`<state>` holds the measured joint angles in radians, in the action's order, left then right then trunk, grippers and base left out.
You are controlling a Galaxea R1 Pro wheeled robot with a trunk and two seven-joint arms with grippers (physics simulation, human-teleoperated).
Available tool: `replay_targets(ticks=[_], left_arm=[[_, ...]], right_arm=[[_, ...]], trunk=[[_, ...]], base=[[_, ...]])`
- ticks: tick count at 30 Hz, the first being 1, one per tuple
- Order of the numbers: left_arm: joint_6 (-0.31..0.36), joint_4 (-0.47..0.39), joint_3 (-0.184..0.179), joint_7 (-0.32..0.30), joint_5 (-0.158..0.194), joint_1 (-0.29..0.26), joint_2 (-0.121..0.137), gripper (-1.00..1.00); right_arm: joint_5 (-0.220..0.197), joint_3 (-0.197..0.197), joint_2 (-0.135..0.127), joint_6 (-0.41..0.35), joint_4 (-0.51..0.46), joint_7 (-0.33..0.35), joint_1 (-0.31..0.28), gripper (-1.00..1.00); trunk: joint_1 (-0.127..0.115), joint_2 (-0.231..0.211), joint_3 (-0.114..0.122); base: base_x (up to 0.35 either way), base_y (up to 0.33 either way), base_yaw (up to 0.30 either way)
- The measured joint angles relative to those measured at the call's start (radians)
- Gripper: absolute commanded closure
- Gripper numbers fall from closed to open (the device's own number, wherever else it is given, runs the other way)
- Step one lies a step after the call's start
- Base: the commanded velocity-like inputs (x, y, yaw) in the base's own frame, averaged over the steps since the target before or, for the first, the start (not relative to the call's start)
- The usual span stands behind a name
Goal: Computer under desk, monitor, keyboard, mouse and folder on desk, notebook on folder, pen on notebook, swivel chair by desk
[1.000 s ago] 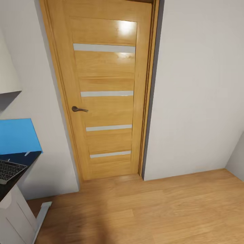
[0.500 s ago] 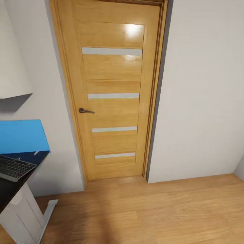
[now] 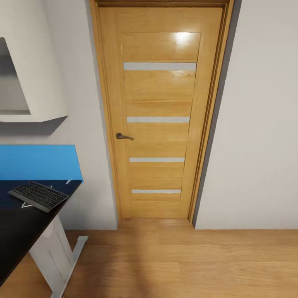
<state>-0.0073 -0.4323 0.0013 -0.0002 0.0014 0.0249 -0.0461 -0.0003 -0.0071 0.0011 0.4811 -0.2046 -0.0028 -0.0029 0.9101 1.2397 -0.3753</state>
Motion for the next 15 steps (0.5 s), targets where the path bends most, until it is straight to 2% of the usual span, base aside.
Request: replay_targets(ticks=[2,7,9,14,15], left_arm=[[-0.002,-0.043,0.000,0.000,0.000,0.000,-0.004,-1.00],[-0.038,-0.064,0.001,-0.001,0.005,0.001,0.000,-1.00],[-0.074,-0.064,0.002,-0.002,0.018,0.001,0.004,-1.00],[-0.178,-0.054,0.014,-0.008,0.080,0.001,0.019,-1.00],[-0.221,-0.037,0.017,-0.009,0.100,0.001,0.021,-1.00]], right_arm=[[-0.001,0.000,0.000,0.005,-0.039,0.000,-0.001,-1.00],[0.003,0.001,-0.002,0.008,-0.062,0.000,-0.005,-1.00],[0.004,0.001,-0.005,0.010,-0.066,0.000,-0.006,-1.00],[0.005,0.000,-0.012,0.009,-0.068,-0.001,-0.007,-1.00],[0.005,0.000,-0.013,0.006,-0.066,-0.002,-0.007,-1.00]], trunk=[[-0.008,-0.014,0.006],[-0.027,-0.049,0.019],[-0.035,-0.063,0.024],[-0.054,-0.098,0.036],[-0.058,-0.105,0.038]], base=[[0.000,0.000,0.284],[0.000,0.000,0.276],[0.000,0.000,0.267],[0.000,0.000,0.255],[0.000,0.000,0.225]])
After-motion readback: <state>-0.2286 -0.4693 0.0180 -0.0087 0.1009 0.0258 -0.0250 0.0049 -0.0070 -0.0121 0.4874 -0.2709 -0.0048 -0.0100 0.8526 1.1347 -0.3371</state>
